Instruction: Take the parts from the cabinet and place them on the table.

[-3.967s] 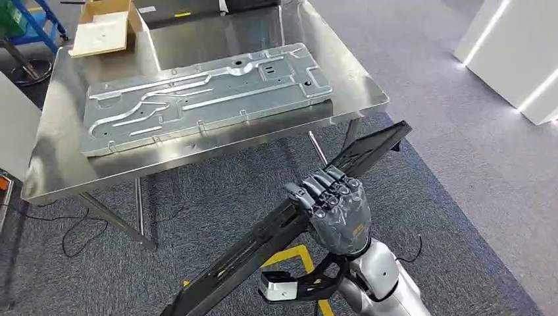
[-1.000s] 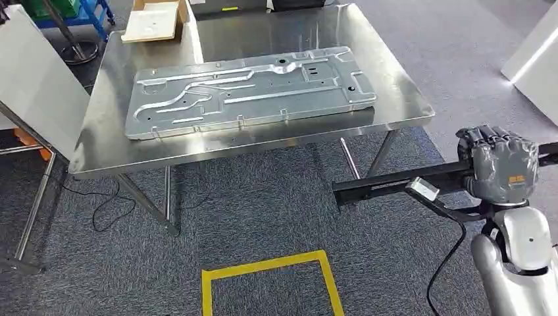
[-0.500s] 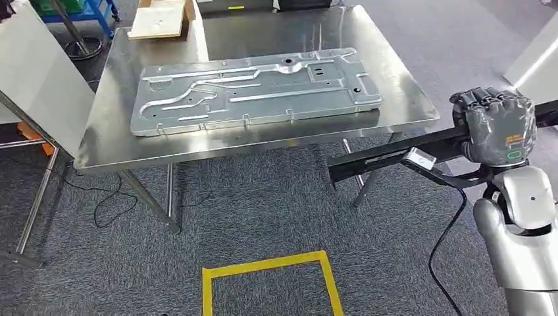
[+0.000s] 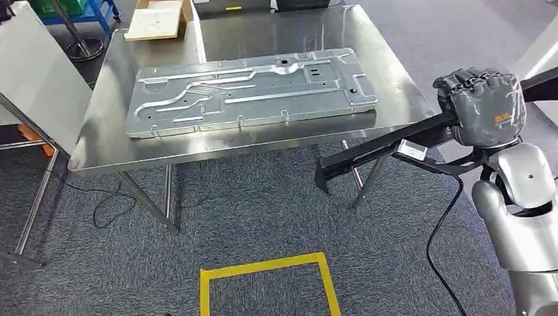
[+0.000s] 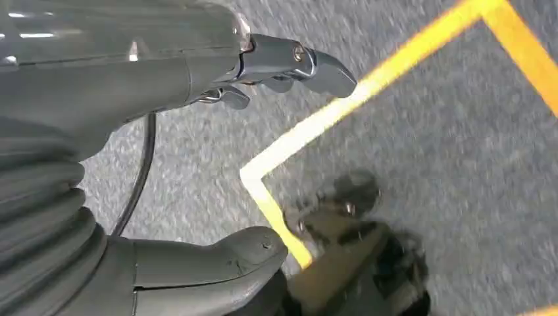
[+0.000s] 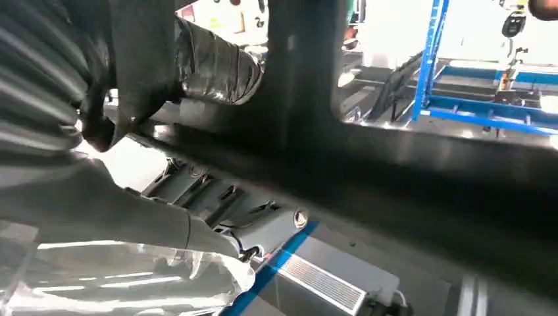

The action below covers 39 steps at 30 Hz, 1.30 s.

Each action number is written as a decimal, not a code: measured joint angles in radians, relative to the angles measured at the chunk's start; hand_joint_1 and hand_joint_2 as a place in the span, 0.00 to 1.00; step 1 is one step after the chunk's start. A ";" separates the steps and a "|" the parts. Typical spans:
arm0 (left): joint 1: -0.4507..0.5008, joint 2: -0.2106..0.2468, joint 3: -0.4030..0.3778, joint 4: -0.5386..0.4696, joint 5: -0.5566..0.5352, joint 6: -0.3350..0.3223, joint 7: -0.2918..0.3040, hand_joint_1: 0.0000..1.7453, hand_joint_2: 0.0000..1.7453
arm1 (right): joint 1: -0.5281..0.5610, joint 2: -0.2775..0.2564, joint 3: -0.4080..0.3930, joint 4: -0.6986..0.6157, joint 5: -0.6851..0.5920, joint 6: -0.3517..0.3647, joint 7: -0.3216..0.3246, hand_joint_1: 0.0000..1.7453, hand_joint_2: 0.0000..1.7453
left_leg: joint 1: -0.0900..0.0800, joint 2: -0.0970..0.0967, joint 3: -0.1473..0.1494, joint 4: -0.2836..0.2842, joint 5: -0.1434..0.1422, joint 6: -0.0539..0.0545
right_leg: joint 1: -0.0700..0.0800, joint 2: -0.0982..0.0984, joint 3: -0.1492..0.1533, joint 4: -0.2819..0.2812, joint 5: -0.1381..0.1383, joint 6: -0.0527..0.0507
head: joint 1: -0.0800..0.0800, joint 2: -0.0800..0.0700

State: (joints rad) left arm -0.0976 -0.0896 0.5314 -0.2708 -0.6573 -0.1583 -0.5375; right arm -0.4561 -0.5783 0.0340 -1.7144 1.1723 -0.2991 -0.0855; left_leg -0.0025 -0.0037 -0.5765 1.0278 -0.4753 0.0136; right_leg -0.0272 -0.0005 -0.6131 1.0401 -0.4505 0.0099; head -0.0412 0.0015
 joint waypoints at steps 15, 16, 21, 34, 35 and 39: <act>-0.002 0.000 0.000 0.000 0.000 -0.001 -0.002 0.00 1.00 | -0.009 0.000 0.025 0.003 0.003 -0.002 -0.001 1.00 1.00 | -0.012 0.001 -0.011 -0.015 0.027 0.036 | 0.015 0.000 0.007 -0.010 0.002 0.013 | 0.000 0.000; -0.002 0.000 0.000 0.000 0.000 -0.001 -0.002 0.00 1.00 | -0.008 0.000 0.027 0.003 0.003 -0.003 -0.001 1.00 1.00 | -0.002 0.003 -0.001 -0.032 0.038 0.037 | 0.012 -0.002 0.007 -0.004 -0.006 0.017 | 0.001 0.000; -0.003 -0.002 0.000 0.000 0.000 -0.002 -0.001 0.00 1.00 | -0.005 0.000 0.037 0.005 0.003 -0.004 0.000 1.00 1.00 | -0.004 0.003 -0.001 -0.036 0.042 0.045 | 0.010 0.000 -0.134 0.282 -0.142 0.031 | 0.001 0.000; -0.003 -0.005 0.000 0.000 0.000 -0.003 -0.002 0.00 1.00 | -0.001 0.000 0.047 -0.004 -0.002 -0.005 -0.003 1.00 1.00 | 0.000 0.000 -0.068 0.133 -0.072 -0.011 | 0.002 0.000 0.001 -0.004 0.000 -0.009 | 0.001 0.000; -0.002 -0.005 0.000 0.000 0.000 -0.003 -0.002 0.00 1.00 | 0.000 0.000 0.048 -0.003 -0.002 -0.005 -0.003 1.00 1.00 | 0.002 0.000 -0.109 0.219 -0.111 -0.014 | 0.004 0.000 0.001 -0.004 0.000 -0.009 | 0.001 0.000; 0.001 -0.005 0.000 0.000 0.000 -0.003 -0.002 0.00 1.00 | 0.001 0.000 0.053 -0.004 -0.002 -0.006 -0.003 1.00 1.00 | 0.003 0.000 -0.127 0.241 -0.072 -0.011 | 0.006 0.001 0.002 -0.004 -0.001 -0.009 | 0.000 0.000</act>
State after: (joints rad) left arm -0.0967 -0.0950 0.5314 -0.2708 -0.6576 -0.1617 -0.5390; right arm -0.4553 -0.5783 0.0874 -1.7182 1.1700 -0.3048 -0.0885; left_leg 0.0008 -0.0035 -0.7038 1.2690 -0.5470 0.0030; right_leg -0.0217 0.0007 -0.6111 1.0364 -0.4511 0.0009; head -0.0408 0.0012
